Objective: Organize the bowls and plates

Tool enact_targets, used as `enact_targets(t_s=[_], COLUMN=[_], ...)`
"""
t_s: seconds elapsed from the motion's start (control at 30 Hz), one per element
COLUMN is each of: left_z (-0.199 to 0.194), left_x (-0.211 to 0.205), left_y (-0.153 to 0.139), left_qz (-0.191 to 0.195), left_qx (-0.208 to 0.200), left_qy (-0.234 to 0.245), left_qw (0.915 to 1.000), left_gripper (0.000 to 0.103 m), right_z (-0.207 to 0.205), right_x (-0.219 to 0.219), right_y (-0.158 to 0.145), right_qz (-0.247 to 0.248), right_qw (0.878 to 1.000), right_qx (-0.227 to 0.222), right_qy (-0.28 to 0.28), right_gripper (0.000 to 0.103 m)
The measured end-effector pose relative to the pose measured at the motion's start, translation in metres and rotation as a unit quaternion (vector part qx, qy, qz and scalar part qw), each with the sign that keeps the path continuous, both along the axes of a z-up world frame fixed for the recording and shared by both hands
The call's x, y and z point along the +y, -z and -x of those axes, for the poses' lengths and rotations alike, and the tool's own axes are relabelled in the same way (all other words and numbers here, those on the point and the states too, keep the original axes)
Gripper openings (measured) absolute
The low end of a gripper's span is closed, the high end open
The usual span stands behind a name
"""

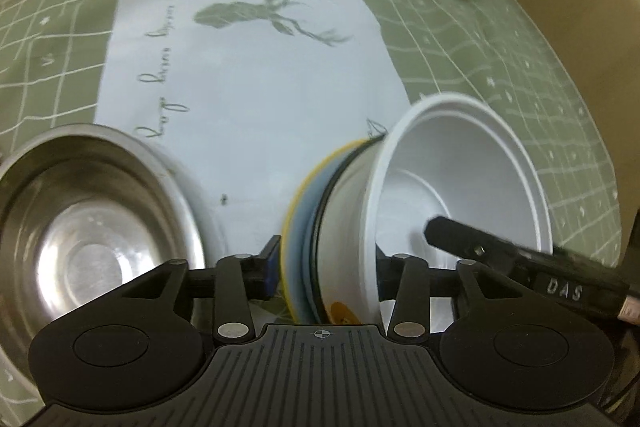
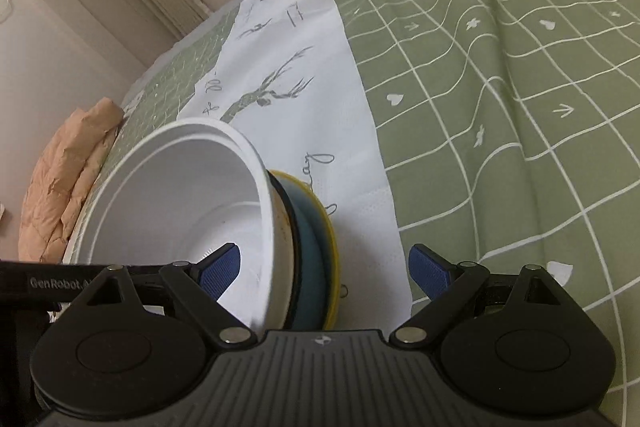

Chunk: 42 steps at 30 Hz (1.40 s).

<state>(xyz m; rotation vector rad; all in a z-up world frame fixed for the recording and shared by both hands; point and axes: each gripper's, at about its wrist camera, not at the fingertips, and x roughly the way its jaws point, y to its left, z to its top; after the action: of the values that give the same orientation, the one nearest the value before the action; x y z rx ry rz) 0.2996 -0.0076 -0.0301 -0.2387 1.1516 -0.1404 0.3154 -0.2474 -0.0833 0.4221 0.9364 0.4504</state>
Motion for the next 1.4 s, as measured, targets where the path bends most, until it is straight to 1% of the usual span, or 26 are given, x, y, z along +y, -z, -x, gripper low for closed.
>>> enact_targets(t_s=[0.03, 0.07, 0.13, 0.2, 0.27, 0.3, 0.47, 0.57, 0.63, 0.7, 0.77, 0.9, 0.97, 1.1, 1.17, 1.3, 1.4], left_z=[0.000, 0.000, 0.001, 0.000, -0.004, -0.005, -0.004, -0.005, -0.005, -0.003, 0.000, 0.005, 0.008, 0.011, 0.011, 0.013, 0.016], left_x=[-0.004, -0.006, -0.005, -0.001, 0.005, 0.007, 0.000, 0.001, 0.005, 0.007, 0.006, 0.001, 0.001, 0.003, 0.003, 0.000, -0.001], left_y=[0.001, 0.002, 0.002, 0.005, 0.008, 0.008, 0.007, 0.007, 0.008, 0.010, 0.009, 0.005, 0.005, 0.004, 0.005, 0.007, 0.006], left_qz=[-0.008, -0.013, -0.007, 0.013, 0.042, 0.049, 0.034, 0.038, 0.047, 0.052, 0.050, 0.037, 0.041, 0.046, 0.041, 0.027, 0.023], left_qx=[-0.003, -0.008, -0.014, -0.013, 0.003, 0.007, -0.008, -0.003, 0.001, -0.001, -0.008, -0.019, -0.022, -0.024, -0.027, -0.031, -0.036], left_qy=[0.008, 0.012, 0.011, -0.001, -0.019, -0.022, -0.012, -0.016, -0.021, -0.025, -0.021, 0.000, 0.004, 0.005, 0.004, 0.009, 0.014], left_qw=[0.9999, 0.9998, 0.9998, 0.9998, 0.9990, 0.9985, 0.9993, 0.9991, 0.9987, 0.9983, 0.9985, 0.9991, 0.9989, 0.9986, 0.9988, 0.9991, 0.9990], left_gripper=[0.050, 0.050, 0.050, 0.050, 0.050, 0.050, 0.050, 0.050, 0.049, 0.049, 0.047, 0.045, 0.044, 0.042, 0.042, 0.044, 0.043], right_z=[-0.001, -0.002, -0.002, 0.001, 0.007, 0.009, 0.018, 0.024, 0.025, 0.022, 0.022, 0.024, 0.026, 0.032, 0.036, 0.042, 0.047], right_x=[0.000, 0.000, -0.001, 0.000, 0.001, 0.002, 0.002, -0.002, -0.008, -0.009, -0.005, 0.001, 0.003, 0.010, 0.012, 0.012, 0.011], right_y=[0.000, 0.001, 0.000, -0.003, -0.006, -0.007, -0.013, -0.016, -0.017, -0.018, -0.022, -0.029, -0.033, -0.039, -0.043, -0.055, -0.061], right_qz=[0.000, -0.002, -0.003, 0.006, 0.024, 0.033, 0.070, 0.085, 0.078, 0.082, 0.107, 0.140, 0.156, 0.185, 0.187, 0.178, 0.171], right_qw=[1.000, 1.000, 1.000, 1.000, 0.999, 0.999, 0.995, 0.990, 0.989, 0.990, 0.988, 0.982, 0.977, 0.969, 0.966, 0.962, 0.959], right_qx=[0.001, 0.002, -0.002, -0.013, -0.032, -0.040, -0.075, -0.095, -0.099, -0.097, -0.105, -0.122, -0.134, -0.158, -0.172, -0.195, -0.216], right_qy=[0.001, 0.003, 0.003, 0.004, 0.005, 0.006, 0.019, 0.059, 0.080, 0.064, 0.046, 0.044, 0.050, 0.051, 0.057, 0.064, 0.062], right_gripper=[0.092, 0.092, 0.091, 0.088, 0.086, 0.086, 0.086, 0.087, 0.087, 0.087, 0.087, 0.087, 0.090, 0.090, 0.090, 0.096, 0.100])
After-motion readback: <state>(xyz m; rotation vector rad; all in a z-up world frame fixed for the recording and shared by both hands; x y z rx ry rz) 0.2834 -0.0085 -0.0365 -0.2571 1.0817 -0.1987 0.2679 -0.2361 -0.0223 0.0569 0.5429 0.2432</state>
